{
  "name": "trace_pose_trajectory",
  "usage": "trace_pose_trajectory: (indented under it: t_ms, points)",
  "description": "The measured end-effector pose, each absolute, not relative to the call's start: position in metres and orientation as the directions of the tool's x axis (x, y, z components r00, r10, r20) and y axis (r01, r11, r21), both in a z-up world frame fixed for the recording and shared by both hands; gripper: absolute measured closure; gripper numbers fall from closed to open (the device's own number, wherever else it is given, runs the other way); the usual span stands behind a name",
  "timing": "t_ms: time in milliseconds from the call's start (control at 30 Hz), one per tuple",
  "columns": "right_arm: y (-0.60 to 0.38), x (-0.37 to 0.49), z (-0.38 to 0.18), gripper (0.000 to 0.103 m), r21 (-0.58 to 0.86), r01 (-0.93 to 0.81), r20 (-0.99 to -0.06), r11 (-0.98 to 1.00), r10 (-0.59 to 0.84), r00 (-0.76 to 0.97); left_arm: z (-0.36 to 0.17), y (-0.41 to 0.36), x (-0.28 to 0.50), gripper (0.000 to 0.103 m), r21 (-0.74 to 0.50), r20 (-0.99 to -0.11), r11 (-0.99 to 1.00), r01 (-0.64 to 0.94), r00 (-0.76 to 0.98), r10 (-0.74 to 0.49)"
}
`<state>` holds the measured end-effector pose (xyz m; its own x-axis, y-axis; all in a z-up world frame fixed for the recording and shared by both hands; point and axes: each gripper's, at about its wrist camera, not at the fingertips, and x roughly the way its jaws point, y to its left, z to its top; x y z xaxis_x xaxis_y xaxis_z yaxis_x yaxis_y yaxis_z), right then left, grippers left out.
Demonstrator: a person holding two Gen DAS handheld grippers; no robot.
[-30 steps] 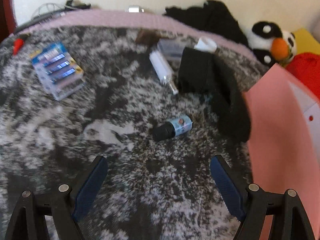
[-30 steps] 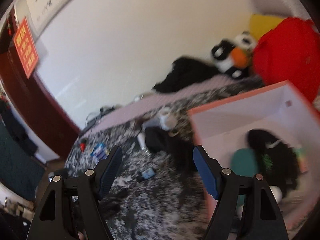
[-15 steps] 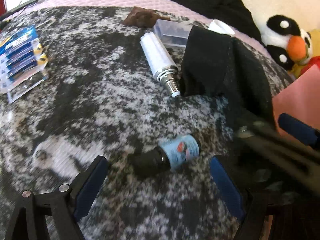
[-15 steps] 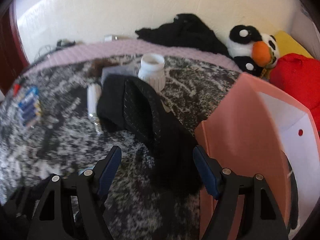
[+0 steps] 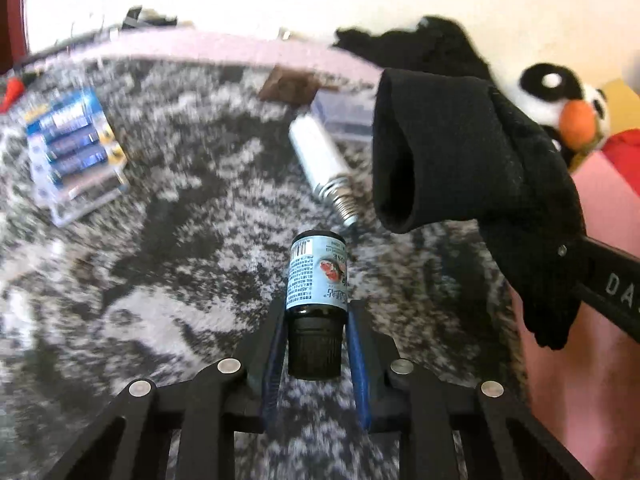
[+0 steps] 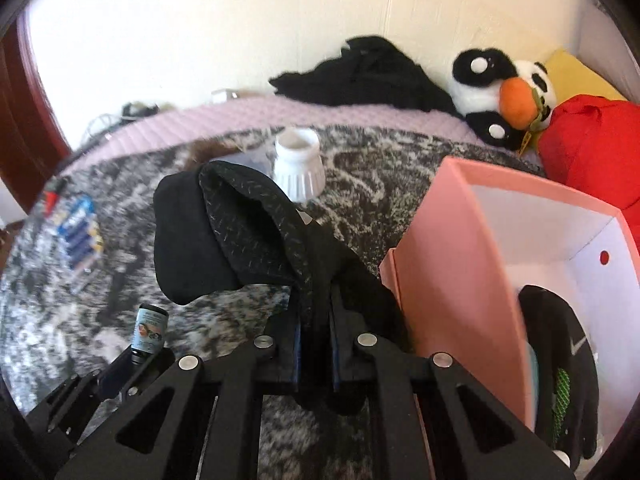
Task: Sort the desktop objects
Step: 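Grasp the small dark dropper bottle with the left tool while the right tool grasps the black sock, then carry the dropper bottle and black sock into the pink box and open both tools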
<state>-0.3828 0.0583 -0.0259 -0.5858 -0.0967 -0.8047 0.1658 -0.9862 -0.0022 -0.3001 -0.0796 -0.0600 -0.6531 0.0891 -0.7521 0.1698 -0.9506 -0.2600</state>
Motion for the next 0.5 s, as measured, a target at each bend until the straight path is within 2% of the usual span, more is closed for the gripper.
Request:
trace_pose_trajectory:
  t_ms: [267,500]
  points:
    - [0.067,-0.32,0.043,0.092,0.069,0.205,-0.736,-0.976,-0.188,-0.65,0.007,-0.08,-0.243,0.079,-0.229,-0.651,-0.97,0.078,-0.753,0.093]
    - [0.119,-0.249,0.117,0.092,0.124,0.198,-0.628,-0.972,-0.232,-0.743,0.079,-0.053,-0.195,0.079,-0.204,-0.545,-0.979,-0.012,-0.829,0.124]
